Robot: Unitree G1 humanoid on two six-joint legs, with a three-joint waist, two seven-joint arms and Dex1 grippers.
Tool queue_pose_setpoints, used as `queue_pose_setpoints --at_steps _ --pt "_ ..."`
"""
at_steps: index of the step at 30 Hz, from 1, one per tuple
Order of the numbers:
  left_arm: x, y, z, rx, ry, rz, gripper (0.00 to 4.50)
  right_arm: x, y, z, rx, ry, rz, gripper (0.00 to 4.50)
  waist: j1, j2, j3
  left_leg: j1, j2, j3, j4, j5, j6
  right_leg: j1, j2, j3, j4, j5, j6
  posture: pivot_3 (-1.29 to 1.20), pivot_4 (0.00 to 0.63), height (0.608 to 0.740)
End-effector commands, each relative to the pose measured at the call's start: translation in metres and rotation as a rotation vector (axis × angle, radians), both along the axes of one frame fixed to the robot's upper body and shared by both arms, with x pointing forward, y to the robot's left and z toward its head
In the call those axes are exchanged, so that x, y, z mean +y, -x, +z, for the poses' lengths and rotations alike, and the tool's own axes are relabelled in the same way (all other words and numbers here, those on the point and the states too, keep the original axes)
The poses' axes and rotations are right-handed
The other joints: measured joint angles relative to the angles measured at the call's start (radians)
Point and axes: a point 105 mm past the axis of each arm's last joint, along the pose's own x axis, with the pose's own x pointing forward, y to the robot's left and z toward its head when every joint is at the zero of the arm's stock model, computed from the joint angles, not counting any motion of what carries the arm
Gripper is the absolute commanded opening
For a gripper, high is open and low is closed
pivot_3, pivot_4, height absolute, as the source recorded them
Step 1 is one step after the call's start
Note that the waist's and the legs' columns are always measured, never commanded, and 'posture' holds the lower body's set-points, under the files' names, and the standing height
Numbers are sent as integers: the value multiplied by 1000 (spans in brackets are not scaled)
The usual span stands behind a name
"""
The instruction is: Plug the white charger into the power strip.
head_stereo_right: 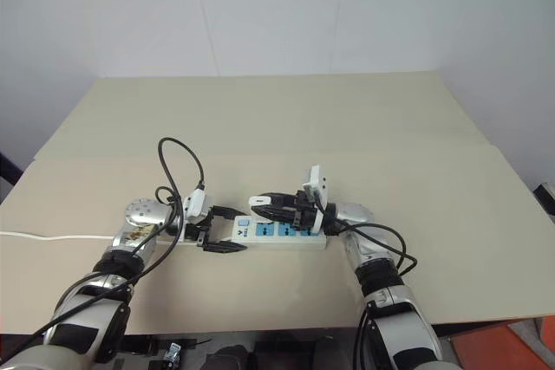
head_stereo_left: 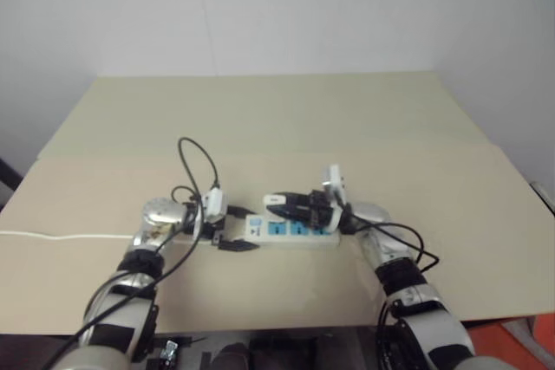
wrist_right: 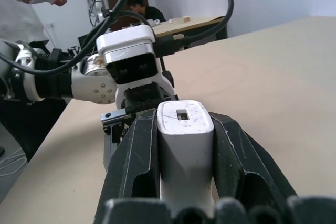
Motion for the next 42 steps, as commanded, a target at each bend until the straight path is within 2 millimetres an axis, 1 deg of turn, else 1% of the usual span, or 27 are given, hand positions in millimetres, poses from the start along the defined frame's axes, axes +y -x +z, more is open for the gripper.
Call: queue_pose_setpoints --at_steps 1,8,13,19,25,30,34,37,42 --pt "-1 -3 10 -34 12 -18 3267 -7 0 -7 -8 15 -8 1110 0 0 0 0 0 0 0 0 0 0 0 0 0 0 0 0 150 740" --pt "2 -3 12 -38 9 -13 3267 -9 -2 -13 -9 34 -16 1110 -2 0 0 0 0 0 0 0 0 0 0 0 0 0 0 0 150 740" --pt "4 -2 12 -33 8 -16 3267 -11 -5 -14 -2 0 -45 1110 -3 0 -1 0 0 0 0 0 0 0 0 0 0 0 0 0 150 740" --pt "3 -2 12 -29 9 -18 3267 -15 3 -35 -71 92 -41 1110 -6 -1 -5 1 0 0 0 0 0 1 0 0 0 0 0 0 150 740" --pt "4 -2 12 -27 12 -20 3267 -21 1 -43 -76 132 -62 1110 -6 -1 -5 1 0 0 0 0 0 1 0 0 0 0 0 0 150 740" --pt "5 -1 12 -23 14 -22 3267 -25 -4 -49 -34 180 -82 1110 -8 -1 -5 1 0 -1 0 0 0 1 1 1 0 0 0 0 150 740" --pt "6 -1 12 -22 12 -20 3267 -26 -3 -61 -2 249 -73 1110 -13 -1 -6 3 0 -1 0 0 0 2 1 1 0 0 0 0 150 740" --pt "7 -1 13 -22 11 -22 3267 -25 1 -71 23 303 -49 1110 -16 -1 -6 6 0 -2 0 0 0 5 1 1 0 0 0 0 150 740" --pt "6 -1 13 -24 8 -23 3267 -20 0 -76 83 319 -56 1110 -21 -1 -6 16 1 -2 -3 -1 1 16 1 1 -2 0 0 0 150 740"
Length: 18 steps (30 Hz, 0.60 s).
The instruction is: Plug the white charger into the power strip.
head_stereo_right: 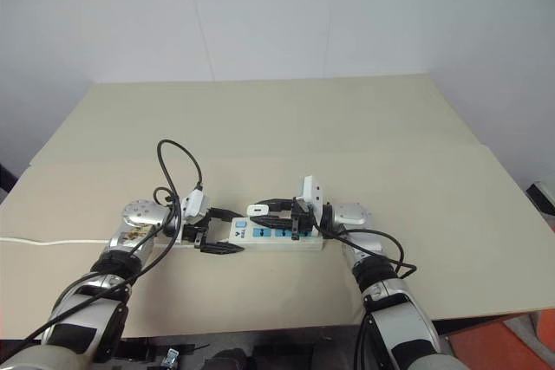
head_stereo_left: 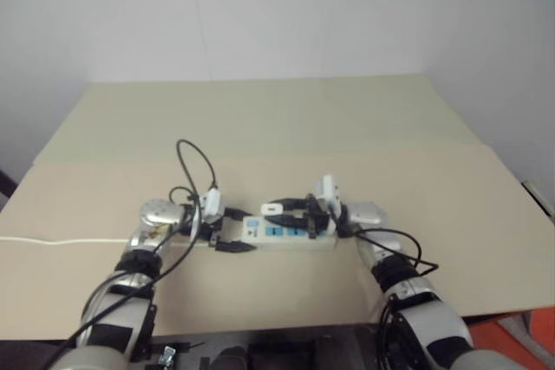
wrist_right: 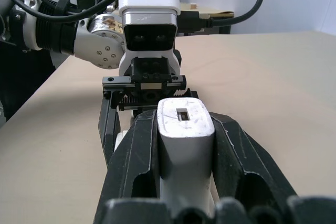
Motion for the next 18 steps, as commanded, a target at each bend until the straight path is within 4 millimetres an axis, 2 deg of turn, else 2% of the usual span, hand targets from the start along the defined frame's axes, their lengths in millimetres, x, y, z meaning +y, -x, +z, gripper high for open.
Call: queue_pose_setpoints --at_steps 1,6,11,18 --pt "0 -1 17 -69 19 -40 3267 -25 0 -56 207 199 -109 1110 -2 0 0 0 0 0 0 0 0 0 0 0 0 0 0 0 150 740" --pt "1 -2 18 -73 16 -39 3267 -24 -2 -60 334 210 -129 1110 -4 0 0 1 1 0 0 0 0 0 1 1 1 0 0 0 150 740" --pt "0 -3 18 -81 15 -37 3267 -25 2 -58 238 189 -130 1110 -3 0 -1 1 2 0 0 0 0 0 2 1 1 0 0 0 150 740" --pt "-1 -5 18 -89 15 -28 3267 -25 5 -53 214 152 -110 1110 -1 0 -1 1 1 0 0 0 0 0 1 1 1 0 0 0 150 740"
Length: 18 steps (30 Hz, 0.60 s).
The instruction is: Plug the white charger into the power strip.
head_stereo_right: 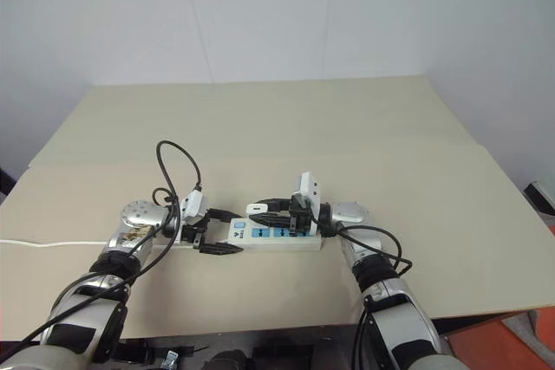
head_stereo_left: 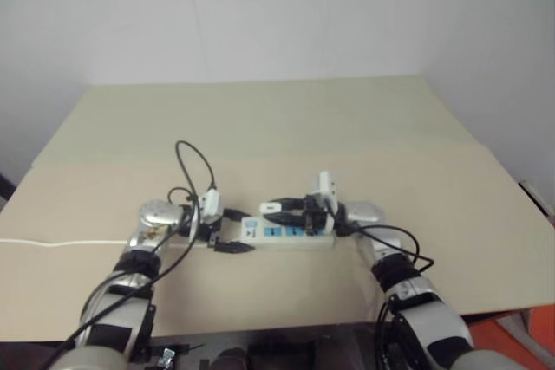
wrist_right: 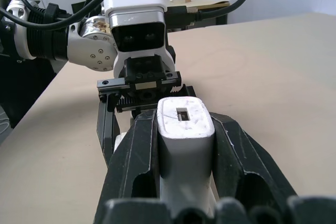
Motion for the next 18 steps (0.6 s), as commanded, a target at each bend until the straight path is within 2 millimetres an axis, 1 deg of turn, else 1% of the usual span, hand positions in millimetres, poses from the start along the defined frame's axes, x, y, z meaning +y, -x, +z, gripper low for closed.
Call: queue_pose_setpoints --at_steps 1,3,4,5,6,7,8,9,11,15,18 --pt "-2 -5 19 -88 21 -32 3267 -25 5 -51 153 156 -82 1110 0 0 0 0 0 0 0 0 0 0 0 0 0 0 0 0 150 740" --pt "-3 -4 19 -88 25 -33 3267 -26 4 -49 159 152 -86 1830 2 0 0 0 0 0 0 0 0 0 0 0 0 0 0 0 150 740" --pt "-3 -4 19 -88 28 -33 3267 -27 3 -48 158 149 -90 2108 3 0 0 0 0 0 0 0 0 0 0 0 0 0 0 0 150 740" --pt "-3 -4 19 -87 29 -33 3267 -27 2 -47 161 147 -93 2504 3 -1 0 0 0 0 0 0 0 0 0 0 0 0 0 0 150 740" --pt "-3 -4 19 -87 30 -32 3267 -28 2 -45 157 141 -98 2752 3 -1 0 0 0 0 0 0 0 0 0 0 0 0 0 0 150 740" --pt "-3 -4 19 -86 31 -32 3267 -28 1 -44 152 137 -106 3204 3 -1 -1 0 0 0 0 0 0 0 0 0 -1 0 0 0 150 740" --pt "-3 -4 19 -86 32 -31 3267 -29 0 -42 155 129 -108 3468 4 -1 -1 0 0 0 0 0 0 0 0 0 -1 0 0 0 150 740" --pt "-3 -4 19 -86 33 -31 3267 -29 0 -41 157 123 -109 3849 4 -1 -1 0 0 0 0 0 0 0 0 0 -1 0 0 0 150 740" --pt "-3 -4 19 -87 33 -28 3267 -30 1 -40 141 126 -109 4462 4 -1 -1 0 0 0 0 0 0 0 0 0 -1 0 0 0 150 740" --pt "-3 -5 20 -88 33 -25 3267 -35 5 -36 106 136 -84 4462 7 -1 0 -1 0 0 0 0 0 0 0 0 -2 0 0 0 150 740" --pt "-3 -5 20 -90 33 -25 3267 -39 8 -24 91 136 -51 4462 7 -1 0 -2 0 0 -1 0 0 0 0 0 -4 0 0 0 150 740"
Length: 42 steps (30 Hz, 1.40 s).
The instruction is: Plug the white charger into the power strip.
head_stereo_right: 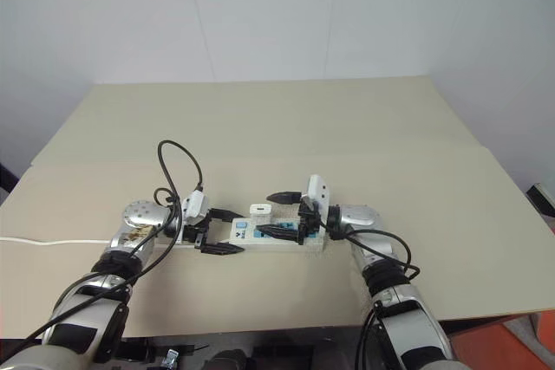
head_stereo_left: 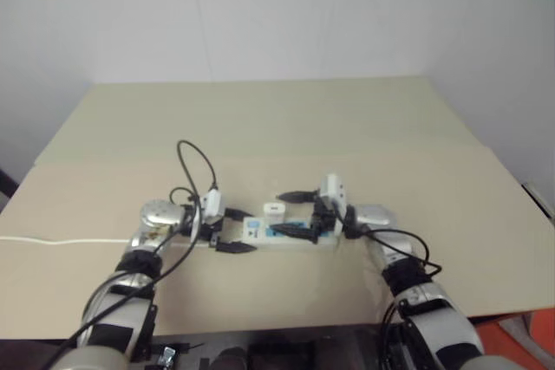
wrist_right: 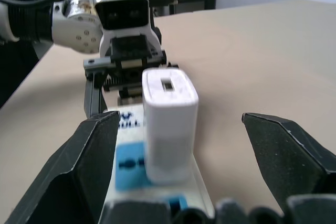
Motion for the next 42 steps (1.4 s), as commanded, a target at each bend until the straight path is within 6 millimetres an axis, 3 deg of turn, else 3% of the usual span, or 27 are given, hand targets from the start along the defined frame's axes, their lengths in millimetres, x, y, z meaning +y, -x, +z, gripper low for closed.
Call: queue_pose_setpoints --at_steps 1,5,9,16,23,27,34,42 --pt "0 -6 19 -79 26 -14 3267 -16 8 -19 108 79 -6 4462 -1 0 0 0 0 0 0 0 0 0 0 0 -1 0 0 0 150 740" --pt "0 -5 19 -81 25 -15 3267 -16 1 20 69 55 -20 4462 0 0 0 -1 0 0 0 0 0 0 0 0 -5 0 0 0 150 740" --pt "0 -4 18 -78 25 -18 3267 -11 1 41 38 63 -23 4462 -2 0 1 -4 0 0 0 0 0 -3 0 0 -4 0 0 0 150 740" --pt "-2 -4 17 -76 31 -19 3267 11 8 53 -24 69 16 4462 -3 0 1 -8 0 0 0 0 0 -5 0 0 -4 0 0 0 150 740" --pt "-2 -4 17 -75 30 -18 3267 24 11 49 -22 72 42 4462 -2 0 1 -8 0 0 0 0 0 -5 0 -1 -4 0 0 0 150 740" --pt "-2 -3 16 -74 29 -18 3267 29 8 46 -3 71 37 3609 -3 0 1 -8 0 0 0 0 0 -6 0 -1 -4 0 0 0 150 740" --pt "-2 -3 17 -76 29 -18 3267 27 8 41 1 82 51 1147 -3 1 1 -8 0 0 0 0 0 -6 0 -1 -4 0 0 0 150 740" --pt "-2 -4 17 -78 27 -20 3267 27 11 37 -68 71 76 1118 -4 1 1 -8 0 1 0 0 0 -6 1 -1 -4 0 0 0 150 740"
